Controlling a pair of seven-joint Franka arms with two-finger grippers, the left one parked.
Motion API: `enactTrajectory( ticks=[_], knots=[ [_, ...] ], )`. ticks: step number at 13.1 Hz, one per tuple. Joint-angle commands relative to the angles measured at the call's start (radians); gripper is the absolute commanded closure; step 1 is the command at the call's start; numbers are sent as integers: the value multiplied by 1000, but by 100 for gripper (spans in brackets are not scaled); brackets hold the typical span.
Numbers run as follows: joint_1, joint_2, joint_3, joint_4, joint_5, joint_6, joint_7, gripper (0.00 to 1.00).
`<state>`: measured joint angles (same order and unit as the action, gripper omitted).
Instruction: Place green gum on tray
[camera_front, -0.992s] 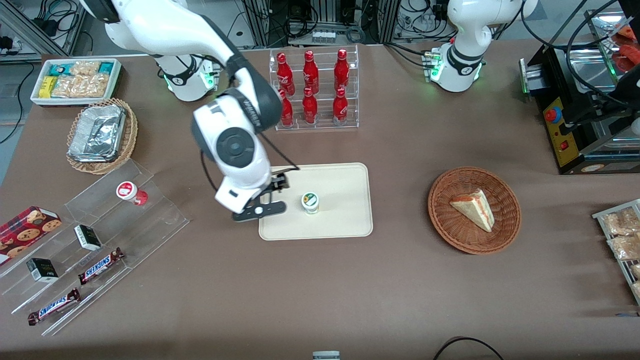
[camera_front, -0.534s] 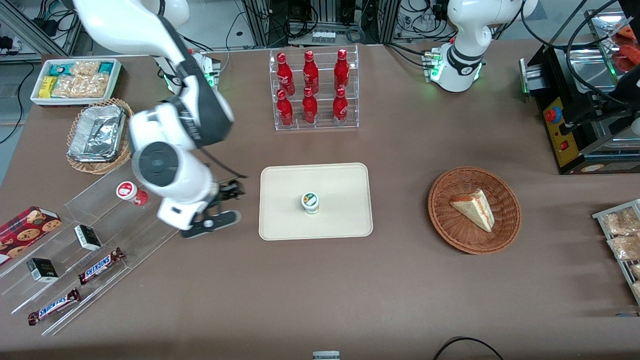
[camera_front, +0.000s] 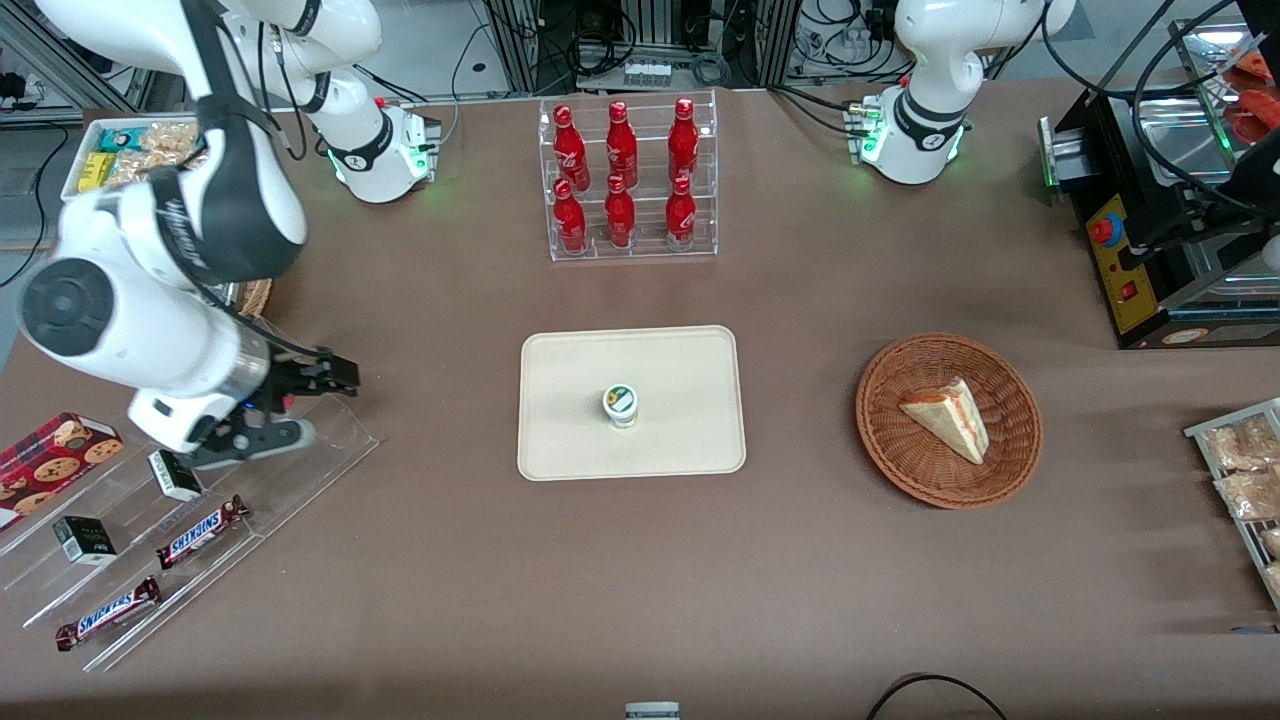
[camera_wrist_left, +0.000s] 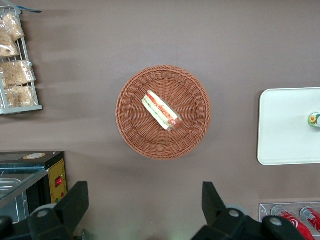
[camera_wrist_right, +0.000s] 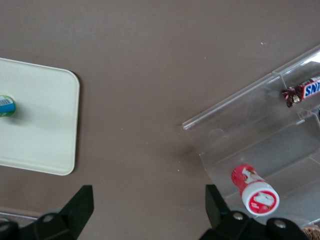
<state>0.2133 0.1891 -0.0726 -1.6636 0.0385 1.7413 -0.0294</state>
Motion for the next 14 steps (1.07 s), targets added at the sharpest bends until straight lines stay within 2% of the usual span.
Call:
enactTrajectory(
  ticks=[1, 7, 14],
  knots=[
    [-110, -134, 65, -111, -8, 21, -12, 1],
    [-276, -237, 73, -111, -11, -74, -70, 1],
    [-281, -278, 34, -82, -9, -203, -29, 1]
  ],
)
